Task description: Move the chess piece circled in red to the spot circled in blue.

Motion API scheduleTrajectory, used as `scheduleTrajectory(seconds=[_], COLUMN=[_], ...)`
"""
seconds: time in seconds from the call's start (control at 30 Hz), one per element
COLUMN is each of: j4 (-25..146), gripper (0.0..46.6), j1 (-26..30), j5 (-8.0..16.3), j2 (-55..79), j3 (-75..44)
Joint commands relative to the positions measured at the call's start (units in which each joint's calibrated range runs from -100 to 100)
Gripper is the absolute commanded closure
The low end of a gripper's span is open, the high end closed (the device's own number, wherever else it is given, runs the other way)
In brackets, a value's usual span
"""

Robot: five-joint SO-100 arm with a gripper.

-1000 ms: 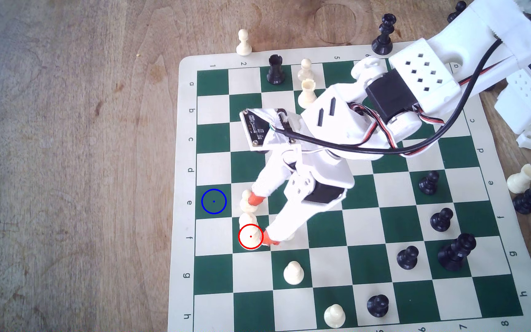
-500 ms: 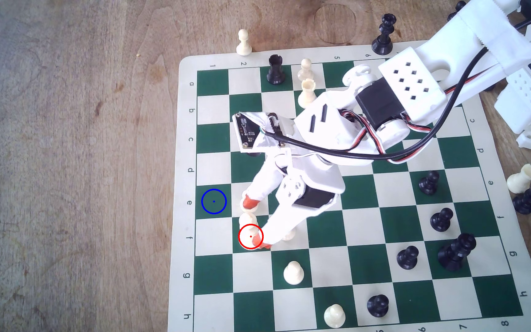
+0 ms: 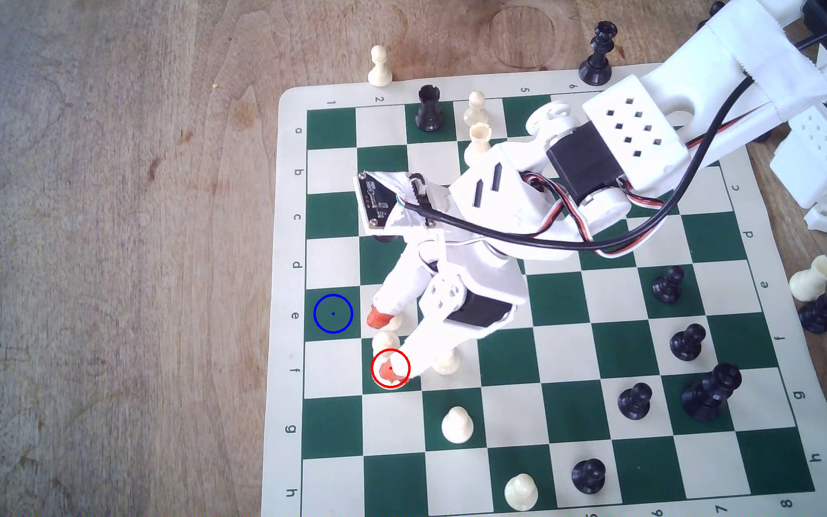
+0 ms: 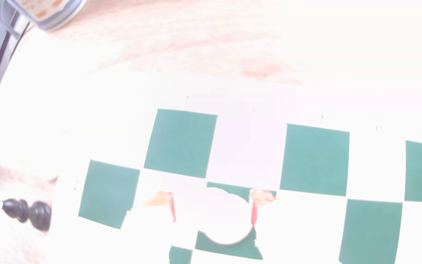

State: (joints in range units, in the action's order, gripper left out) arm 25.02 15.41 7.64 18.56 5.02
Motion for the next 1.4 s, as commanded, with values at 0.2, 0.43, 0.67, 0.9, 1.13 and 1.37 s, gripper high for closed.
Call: scheduleTrajectory(seconds=[0.2,0.43,0.67,0.9,1.13,1.37], j4=[0.0,2.3,2.7,2.7,2.8,6.9], gripper=[30.8,34.5,35.5,46.4,46.4,46.4], j1=[0.0,0.3,0.4,0.5,0.4,0.5], j5=[0.1,-0.2,-0.2,-0.2,-0.2,1.2], j2=[-1.8,-1.8,-1.9,-1.9,-2.3,-5.1], j3=[-5.5,-5.7,-5.9,-6.1,-6.1,-11.5])
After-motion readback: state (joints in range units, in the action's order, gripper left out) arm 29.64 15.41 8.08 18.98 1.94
